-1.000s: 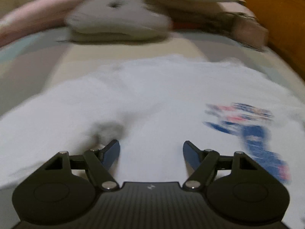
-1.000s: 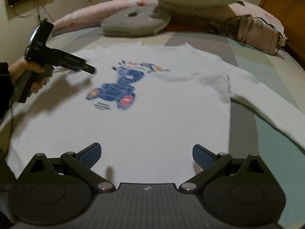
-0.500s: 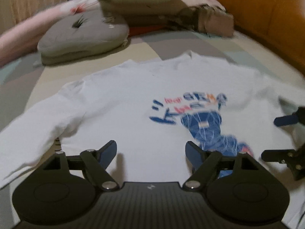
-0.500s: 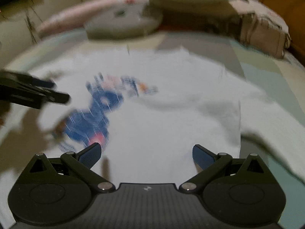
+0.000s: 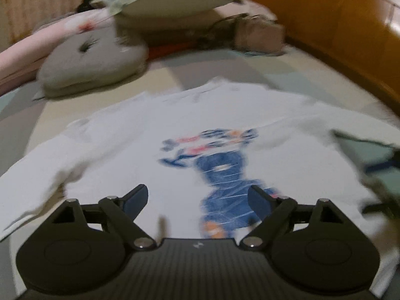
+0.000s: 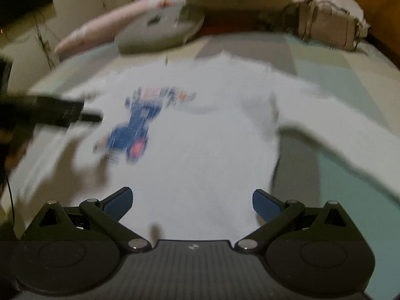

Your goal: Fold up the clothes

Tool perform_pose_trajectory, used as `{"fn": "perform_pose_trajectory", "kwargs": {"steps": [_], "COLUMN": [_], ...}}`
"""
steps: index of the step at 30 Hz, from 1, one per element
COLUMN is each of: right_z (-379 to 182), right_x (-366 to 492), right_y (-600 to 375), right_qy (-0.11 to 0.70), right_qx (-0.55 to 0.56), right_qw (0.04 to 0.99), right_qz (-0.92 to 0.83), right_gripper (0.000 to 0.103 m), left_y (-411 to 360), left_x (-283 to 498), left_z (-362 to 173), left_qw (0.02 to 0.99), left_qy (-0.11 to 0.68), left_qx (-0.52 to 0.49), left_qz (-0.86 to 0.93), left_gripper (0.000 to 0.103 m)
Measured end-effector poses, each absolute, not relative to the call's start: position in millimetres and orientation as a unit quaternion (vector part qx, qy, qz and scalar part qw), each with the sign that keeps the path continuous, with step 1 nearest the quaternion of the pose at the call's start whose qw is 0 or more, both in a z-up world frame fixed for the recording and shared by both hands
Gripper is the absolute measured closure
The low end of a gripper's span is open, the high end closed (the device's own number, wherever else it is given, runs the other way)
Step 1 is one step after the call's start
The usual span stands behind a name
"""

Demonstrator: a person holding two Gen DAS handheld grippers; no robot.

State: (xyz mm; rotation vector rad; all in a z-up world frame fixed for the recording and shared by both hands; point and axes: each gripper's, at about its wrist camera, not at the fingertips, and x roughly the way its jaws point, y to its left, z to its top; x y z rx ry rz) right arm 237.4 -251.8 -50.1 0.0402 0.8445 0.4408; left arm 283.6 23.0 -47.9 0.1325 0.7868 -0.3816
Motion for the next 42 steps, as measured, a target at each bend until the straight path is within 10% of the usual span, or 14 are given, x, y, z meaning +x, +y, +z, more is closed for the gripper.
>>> {"fn": "perform_pose_trajectory", "kwargs": {"steps": [19,35,42], "right_z": [-73,-125,-127], "right_x": [510,573,560], "right_y": [-361,-342,-348], "right_qy": [0.487,0.514,0.513], "right_qx": [0.125,0.25,0.236], "right_qw": [0.797,0.677,0.686], "right_qz": [0.334,0.463,0.458], "right_gripper": [0.0,0.0,0.028], "left_y": [-21,-33,-30], "left_x": [271,280,281], "left_z": [-89,-96,-98], "left_qw": [0.876,0.883,0.885], "left_qy": [0.418,0.41,0.403], "left_qx": [0.062,0.055,0.049], "left_qz": [-0.235,-0.222,-0.227], "left_gripper": [0.014,0.011,0.01]}}
